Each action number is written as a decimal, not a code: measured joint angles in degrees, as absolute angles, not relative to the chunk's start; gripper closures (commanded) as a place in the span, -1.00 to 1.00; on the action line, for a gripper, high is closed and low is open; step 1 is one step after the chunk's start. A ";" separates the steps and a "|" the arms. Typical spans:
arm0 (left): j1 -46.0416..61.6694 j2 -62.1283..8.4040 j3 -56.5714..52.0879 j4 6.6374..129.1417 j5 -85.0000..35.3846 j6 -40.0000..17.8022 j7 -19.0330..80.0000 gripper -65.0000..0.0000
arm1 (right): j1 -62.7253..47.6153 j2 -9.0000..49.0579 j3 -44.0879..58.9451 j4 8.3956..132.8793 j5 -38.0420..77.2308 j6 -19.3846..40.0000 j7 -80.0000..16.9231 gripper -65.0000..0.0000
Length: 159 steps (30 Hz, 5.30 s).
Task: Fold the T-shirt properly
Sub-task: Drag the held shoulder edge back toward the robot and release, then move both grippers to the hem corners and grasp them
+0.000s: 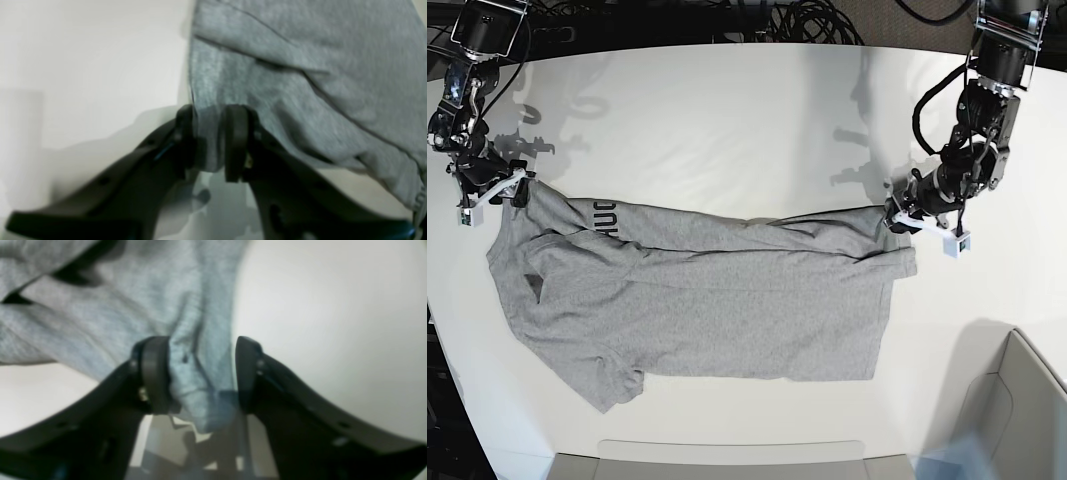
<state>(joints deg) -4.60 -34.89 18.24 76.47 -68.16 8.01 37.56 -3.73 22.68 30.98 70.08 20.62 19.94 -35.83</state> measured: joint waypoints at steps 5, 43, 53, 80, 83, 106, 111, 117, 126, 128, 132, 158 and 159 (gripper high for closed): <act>-4.47 -34.74 18.28 75.00 -68.86 6.74 37.47 1.00 | -2.35 20.73 30.92 70.13 15.77 20.16 -35.14 0.84; 28.53 -43.88 -4.75 74.63 -71.92 -7.60 31.57 1.00 | -25.34 10.52 33.21 90.67 14.24 32.18 -31.11 1.00; 35.11 -44.31 -6.55 75.07 -68.31 -12.10 28.91 1.00 | -27.51 10.13 44.45 87.77 15.73 39.07 -30.96 1.00; 47.77 -44.31 -6.50 86.80 -57.39 -6.72 22.96 0.52 | -23.07 6.02 47.42 93.78 1.08 39.09 -34.30 0.15; 47.99 -44.29 -7.09 87.44 -57.39 -6.68 23.77 0.52 | -22.94 5.10 47.37 96.01 -0.43 39.09 -35.92 0.15; 47.88 -39.03 -24.49 96.53 -57.52 -7.29 44.42 0.51 | -13.02 -1.54 57.71 103.61 -7.51 39.11 -37.10 0.15; 47.68 -39.18 -24.67 96.66 -56.99 -6.46 44.42 0.51 | -10.09 -2.70 57.82 103.83 -8.21 39.11 -37.08 0.15; 48.07 -35.97 -30.70 101.84 -56.99 -9.85 39.24 0.51 | -8.03 -2.92 57.80 105.03 -9.65 39.11 -37.10 0.15; 32.88 -28.77 -33.08 102.52 -55.48 -23.77 45.87 0.51 | -6.68 -3.22 41.69 105.08 -9.39 39.09 -37.15 0.16; 27.29 -28.36 -31.07 102.69 -51.68 -23.83 50.33 0.52 | -5.69 -3.20 38.22 105.06 -9.91 39.11 -37.34 0.16; 19.22 -24.99 -26.09 102.50 -42.04 -23.99 55.59 0.52 | -2.35 -4.38 32.99 104.90 -10.72 39.09 -36.95 0.16; 13.17 -17.93 -19.49 102.08 -20.99 -24.27 56.99 0.52 | 10.83 -4.89 24.47 73.30 -22.81 39.09 -35.24 0.16; 13.19 -17.93 -19.55 102.08 -20.99 -24.27 56.97 0.52 | 9.54 -4.56 24.47 74.65 -22.74 39.09 -34.89 0.16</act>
<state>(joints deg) 13.19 -17.93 -19.55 102.08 -20.99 -24.27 56.97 9.54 -4.56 24.47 74.65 -22.74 39.09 -34.89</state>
